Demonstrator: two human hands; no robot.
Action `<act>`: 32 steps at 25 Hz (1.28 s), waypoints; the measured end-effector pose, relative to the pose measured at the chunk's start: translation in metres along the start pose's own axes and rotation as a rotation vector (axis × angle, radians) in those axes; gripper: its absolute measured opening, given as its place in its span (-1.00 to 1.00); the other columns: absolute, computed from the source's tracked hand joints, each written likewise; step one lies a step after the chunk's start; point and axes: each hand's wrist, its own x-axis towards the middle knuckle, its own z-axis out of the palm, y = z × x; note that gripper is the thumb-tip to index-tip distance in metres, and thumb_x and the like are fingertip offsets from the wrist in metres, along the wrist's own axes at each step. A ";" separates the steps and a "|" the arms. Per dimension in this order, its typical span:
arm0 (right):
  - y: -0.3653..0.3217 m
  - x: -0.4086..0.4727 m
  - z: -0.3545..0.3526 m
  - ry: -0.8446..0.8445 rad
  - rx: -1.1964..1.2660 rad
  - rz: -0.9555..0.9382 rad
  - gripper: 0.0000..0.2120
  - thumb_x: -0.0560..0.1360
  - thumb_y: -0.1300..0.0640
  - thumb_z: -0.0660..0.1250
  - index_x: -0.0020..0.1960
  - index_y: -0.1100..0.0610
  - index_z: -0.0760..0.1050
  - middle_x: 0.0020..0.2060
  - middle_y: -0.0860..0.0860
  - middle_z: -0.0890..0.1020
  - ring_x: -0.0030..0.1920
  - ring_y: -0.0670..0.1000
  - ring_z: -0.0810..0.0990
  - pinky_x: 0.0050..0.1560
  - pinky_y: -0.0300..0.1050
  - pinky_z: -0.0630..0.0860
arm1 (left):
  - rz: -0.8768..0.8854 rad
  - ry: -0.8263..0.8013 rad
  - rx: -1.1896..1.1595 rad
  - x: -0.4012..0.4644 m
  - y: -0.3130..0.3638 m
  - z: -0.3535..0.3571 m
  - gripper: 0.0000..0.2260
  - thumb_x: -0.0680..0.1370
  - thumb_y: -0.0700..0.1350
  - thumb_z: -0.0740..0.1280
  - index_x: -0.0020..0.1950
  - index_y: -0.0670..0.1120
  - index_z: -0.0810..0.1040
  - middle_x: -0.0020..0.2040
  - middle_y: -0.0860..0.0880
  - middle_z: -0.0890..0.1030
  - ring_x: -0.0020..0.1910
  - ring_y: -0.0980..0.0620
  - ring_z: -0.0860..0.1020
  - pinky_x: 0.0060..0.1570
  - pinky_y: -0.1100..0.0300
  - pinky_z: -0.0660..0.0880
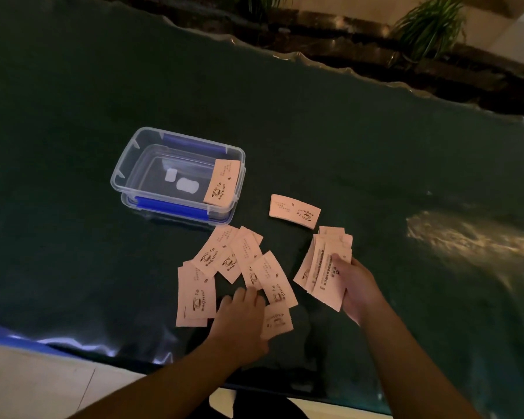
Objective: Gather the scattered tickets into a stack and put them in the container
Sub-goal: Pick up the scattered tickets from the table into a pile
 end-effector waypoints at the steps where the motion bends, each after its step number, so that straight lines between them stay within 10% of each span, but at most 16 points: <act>1: 0.000 -0.002 -0.002 -0.007 -0.009 -0.006 -0.86 0.67 0.11 0.41 0.18 -0.09 0.61 0.10 0.10 0.79 0.10 0.18 0.79 0.18 0.34 0.70 | 0.035 0.019 0.028 0.002 0.001 -0.002 -0.19 0.42 0.25 0.45 0.55 -0.03 0.23 0.55 -0.12 0.28 0.50 -0.18 0.28 0.45 -0.24 0.24; 10: 0.004 -0.010 0.003 -0.187 -0.238 0.054 -0.77 0.66 0.10 0.40 0.32 -0.01 0.62 0.09 0.14 0.80 0.12 0.20 0.78 0.17 0.31 0.67 | 0.032 0.232 -0.029 0.027 -0.001 -0.039 -0.45 0.59 -0.04 0.38 0.55 0.07 0.30 0.52 -0.06 0.36 0.46 -0.11 0.35 0.45 -0.17 0.32; 15: 0.011 -0.012 0.027 -0.242 -0.451 0.011 -0.84 0.66 0.11 0.42 0.18 -0.12 0.60 0.10 0.06 0.80 0.12 0.13 0.78 0.25 0.29 0.64 | -0.347 0.183 -0.886 0.006 0.004 -0.018 -0.73 0.59 0.00 0.41 0.24 0.11 0.43 0.01 0.23 0.54 -0.17 0.26 0.49 -0.39 0.44 0.45; 24: 0.025 -0.021 0.058 -0.216 -0.584 -0.125 -0.66 0.67 0.03 0.39 0.43 0.02 0.55 0.26 0.03 0.72 0.20 0.09 0.70 0.17 0.09 0.57 | -0.418 0.180 -1.402 0.004 0.011 -0.030 -0.53 0.60 -0.09 0.42 0.46 0.02 0.35 -0.05 0.21 0.58 -0.19 0.27 0.58 -0.52 0.48 0.46; 32: 0.027 -0.017 0.087 -0.240 -0.594 -0.137 -0.60 0.61 -0.02 0.46 0.41 -0.01 0.51 0.12 -0.02 0.71 0.06 0.03 0.71 0.03 0.01 0.62 | -0.506 0.204 -1.355 0.007 -0.015 -0.051 -0.16 0.61 0.10 0.38 0.68 0.04 -0.12 -0.09 0.21 0.51 -0.24 0.24 0.56 -0.52 0.34 0.46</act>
